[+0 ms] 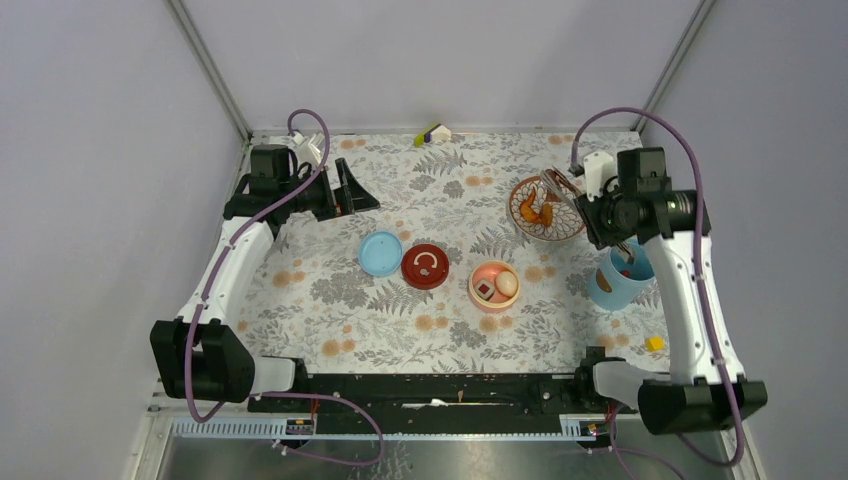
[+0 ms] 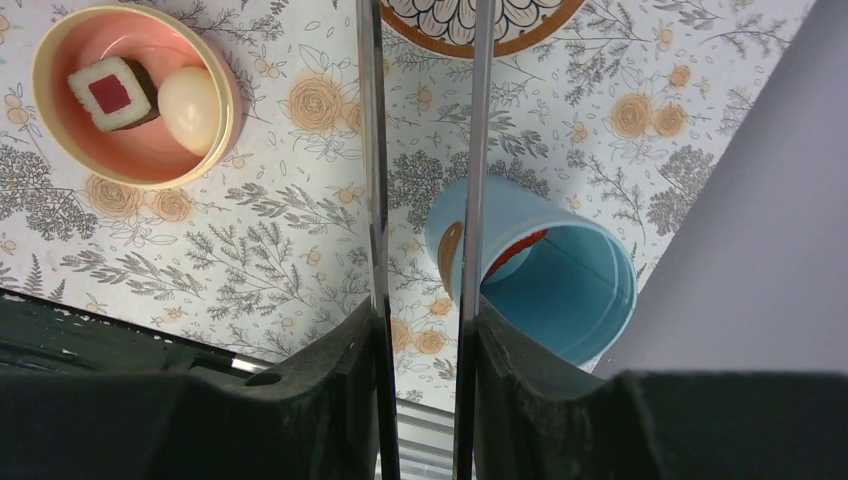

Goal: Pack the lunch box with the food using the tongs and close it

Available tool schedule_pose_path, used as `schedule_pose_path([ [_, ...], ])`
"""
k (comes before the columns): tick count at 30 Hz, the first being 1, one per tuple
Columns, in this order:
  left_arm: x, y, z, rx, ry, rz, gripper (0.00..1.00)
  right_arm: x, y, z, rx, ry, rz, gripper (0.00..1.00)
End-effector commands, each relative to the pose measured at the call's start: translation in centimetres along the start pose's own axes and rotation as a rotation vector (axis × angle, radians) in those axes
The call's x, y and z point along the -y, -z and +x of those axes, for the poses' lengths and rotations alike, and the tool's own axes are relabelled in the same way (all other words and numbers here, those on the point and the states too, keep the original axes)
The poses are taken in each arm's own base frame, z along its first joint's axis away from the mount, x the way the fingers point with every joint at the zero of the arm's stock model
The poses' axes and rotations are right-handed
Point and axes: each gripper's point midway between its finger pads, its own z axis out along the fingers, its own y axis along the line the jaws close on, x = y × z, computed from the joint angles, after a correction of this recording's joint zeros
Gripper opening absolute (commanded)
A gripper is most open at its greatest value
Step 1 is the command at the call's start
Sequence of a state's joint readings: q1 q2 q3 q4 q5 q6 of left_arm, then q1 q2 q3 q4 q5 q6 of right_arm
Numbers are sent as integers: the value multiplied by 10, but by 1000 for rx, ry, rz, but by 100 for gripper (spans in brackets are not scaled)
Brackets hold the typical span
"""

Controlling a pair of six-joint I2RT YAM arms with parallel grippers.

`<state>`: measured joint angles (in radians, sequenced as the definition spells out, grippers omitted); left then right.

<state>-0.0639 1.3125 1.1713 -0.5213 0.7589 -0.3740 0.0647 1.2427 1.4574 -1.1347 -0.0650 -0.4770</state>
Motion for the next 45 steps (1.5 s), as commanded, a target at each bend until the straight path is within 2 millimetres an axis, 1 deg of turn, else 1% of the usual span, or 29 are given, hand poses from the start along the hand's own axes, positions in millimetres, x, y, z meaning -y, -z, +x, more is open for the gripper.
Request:
schedule_pose_path([
  [1,17,10,-18,65,-62,36,99,4,23,14,82,-31,96,24],
  [5,19,10,-17,68,-59,45,99,-3,35,41,101,-57,110,25],
  [9,21,11,-18,67,-60,53,99,-1,46,68,111,-121,170,25],
  [12,21,11,-18,68,-63,53,99,-2,53,81,130,-166,195,25],
  [16,22,11,-17,61,-64,63,99,2,66,99,142,-203,282,25],
  [19,22,11,-16,57,-63,66,99,2,73,113,141,-236,331,25],
  [22,25,10,-16,48,-54,82,99,5,75,131,93,-263,388,26],
  [25,27,10,-18,46,-50,90,99,5,77,144,66,-290,426,26],
  [29,28,11,-16,47,-53,92,99,5,69,165,-9,-321,452,26],
  [31,27,12,-14,48,-57,92,99,6,65,171,-32,-330,464,27],
  [37,28,11,-14,41,-60,99,99,0,52,180,-53,-363,439,29],
  [42,24,7,-11,23,-40,104,99,-1,50,183,-64,-373,438,35],
  [45,24,5,-12,19,-37,106,99,-2,49,184,-65,-377,430,36],
])
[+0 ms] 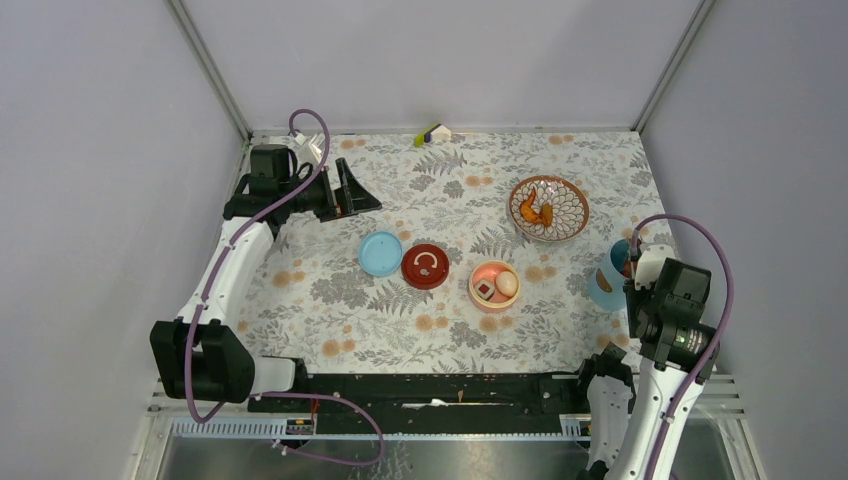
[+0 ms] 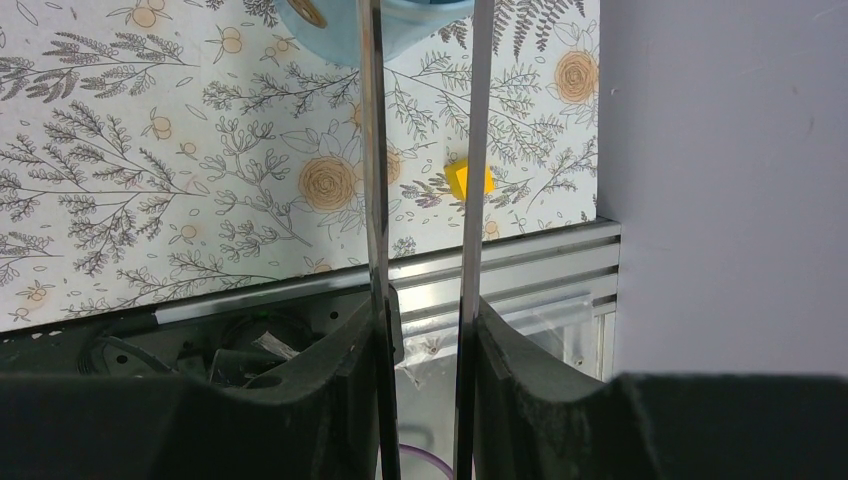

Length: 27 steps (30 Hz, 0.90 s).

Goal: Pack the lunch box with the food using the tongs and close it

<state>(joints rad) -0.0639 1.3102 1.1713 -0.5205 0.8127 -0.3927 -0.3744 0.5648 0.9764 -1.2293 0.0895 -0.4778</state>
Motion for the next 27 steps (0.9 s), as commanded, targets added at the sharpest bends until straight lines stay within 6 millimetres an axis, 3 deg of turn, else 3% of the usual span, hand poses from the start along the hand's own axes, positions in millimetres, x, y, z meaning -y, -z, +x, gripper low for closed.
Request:
schedule_pose_path([
  [1,14,3,-14,35,-54,56,99,4,1,-2,13,-17,23,36],
  [8,15,4,-14,34,-59,60,99,3,1,-3,13,-25,15,46],
  [17,16,5,-13,35,-64,65,99,1,7,-14,48,-26,-11,47],
  [21,16,5,-13,35,-62,64,99,0,4,-28,55,-2,-57,47],
  [27,15,5,-13,41,-67,59,99,-6,4,-73,111,8,-182,47],
])
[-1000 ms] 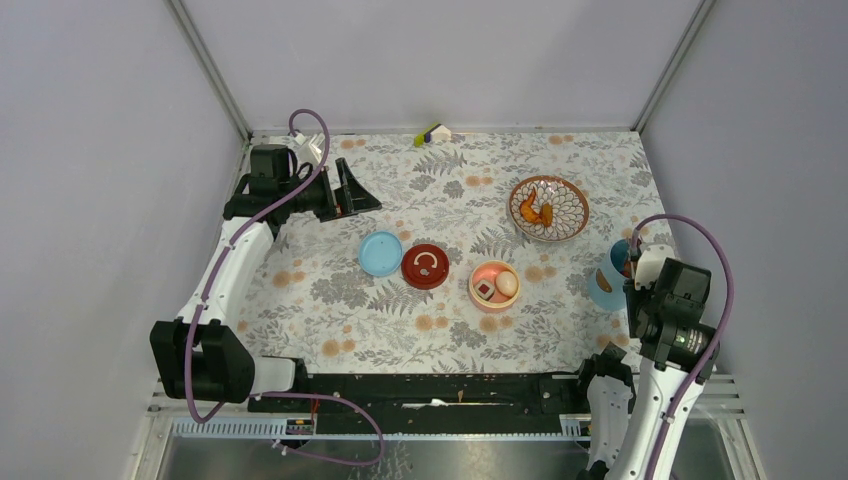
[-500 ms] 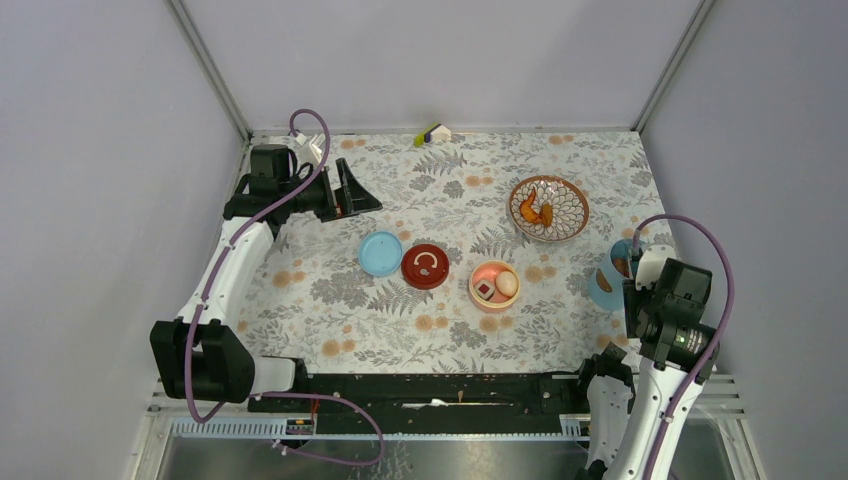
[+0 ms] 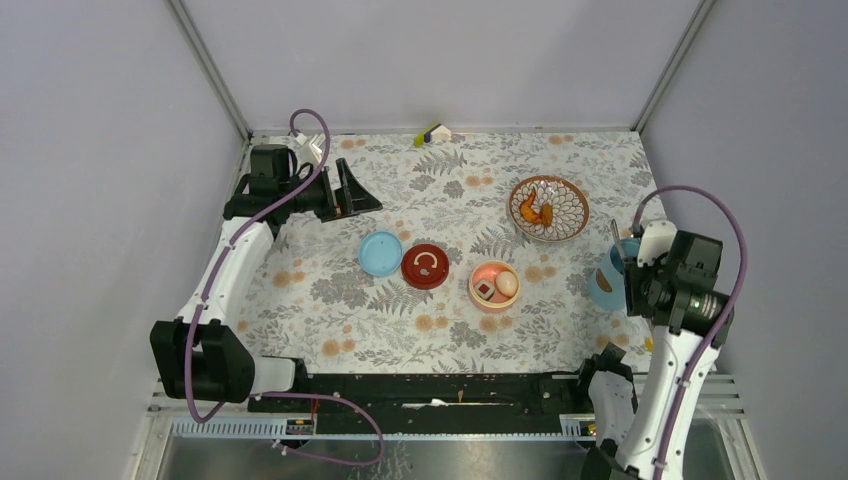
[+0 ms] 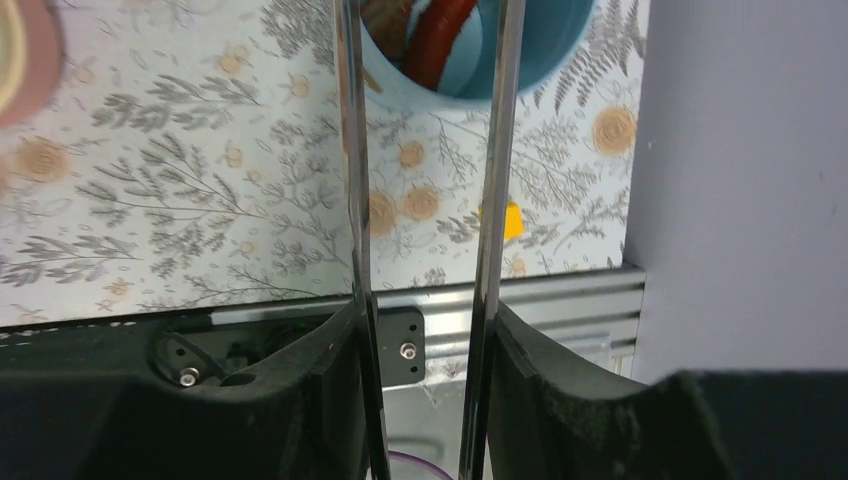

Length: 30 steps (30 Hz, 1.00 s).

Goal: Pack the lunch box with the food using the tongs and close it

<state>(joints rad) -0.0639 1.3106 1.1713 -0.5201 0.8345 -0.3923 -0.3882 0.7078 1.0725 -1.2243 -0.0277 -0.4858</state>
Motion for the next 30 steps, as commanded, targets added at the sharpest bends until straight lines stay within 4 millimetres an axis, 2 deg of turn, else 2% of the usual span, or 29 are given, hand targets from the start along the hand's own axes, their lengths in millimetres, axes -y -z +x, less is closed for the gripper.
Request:
schedule_pose_path([
  [1,11,5,-14,51,-69,35,99,1,2,-49,106,17,-81,47],
  [10,8,3,-14,49,-67,24,99,-1,-14,-106,120,-1,-232,47],
  [15,4,2,-16,51,-61,10,99,-8,-29,-131,95,3,-306,47],
  [23,-3,-1,-17,51,-53,-11,99,-43,-60,-162,35,106,-333,45],
  [30,-6,-2,-17,54,-50,-24,99,-71,-92,-171,-55,80,-416,43],
])
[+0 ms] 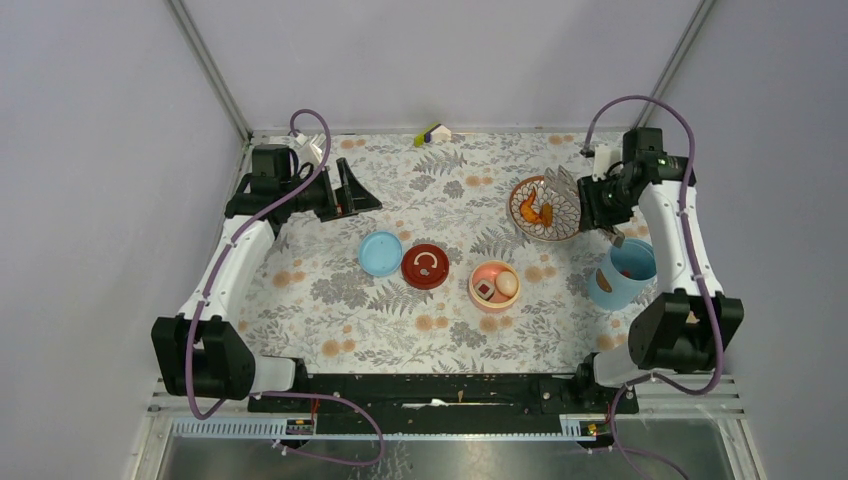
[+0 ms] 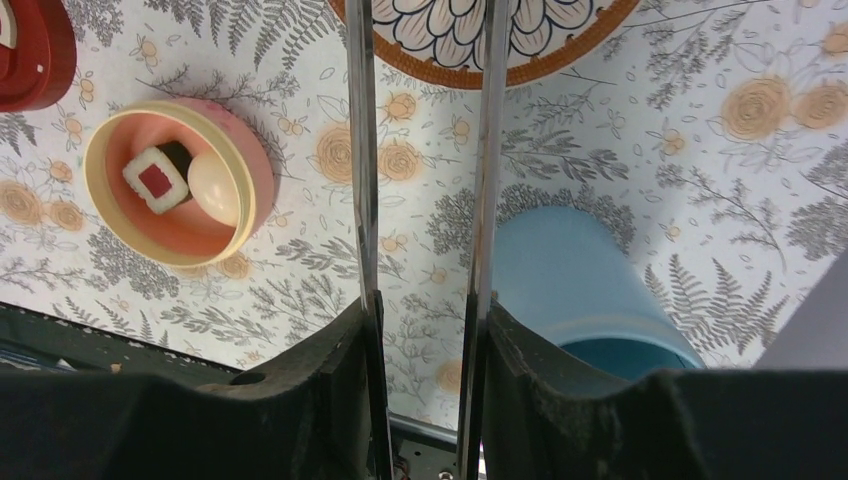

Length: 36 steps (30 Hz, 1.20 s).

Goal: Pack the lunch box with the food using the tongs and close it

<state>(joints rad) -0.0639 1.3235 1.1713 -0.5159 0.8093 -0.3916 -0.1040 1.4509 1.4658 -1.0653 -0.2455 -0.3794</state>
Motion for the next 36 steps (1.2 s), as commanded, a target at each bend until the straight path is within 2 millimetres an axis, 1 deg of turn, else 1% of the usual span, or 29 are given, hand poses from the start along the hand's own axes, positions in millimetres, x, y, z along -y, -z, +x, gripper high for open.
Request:
schedule_pose_path([
  [1,1,1,-16,50,-53,2,99,-2,-12,-21,14,-39,-10,43],
  [9,-2,0,-16,54,-39,-12,99,1,-50,-29,-74,-115,-62,42],
  [15,-4,-1,-17,52,-34,-15,99,1,-73,-33,-127,-155,-105,40],
  [19,-7,-1,-17,51,-32,-21,99,2,-85,-35,-147,-170,-124,40],
  [23,-10,-3,-17,47,-28,-26,99,-2,-93,-36,-160,-186,-161,40],
  [28,-12,-5,-17,42,-22,-28,99,-8,-102,-33,-187,-206,-204,40],
  [36,-14,-6,-16,34,-17,-26,99,-11,-111,-30,-209,-232,-233,40],
])
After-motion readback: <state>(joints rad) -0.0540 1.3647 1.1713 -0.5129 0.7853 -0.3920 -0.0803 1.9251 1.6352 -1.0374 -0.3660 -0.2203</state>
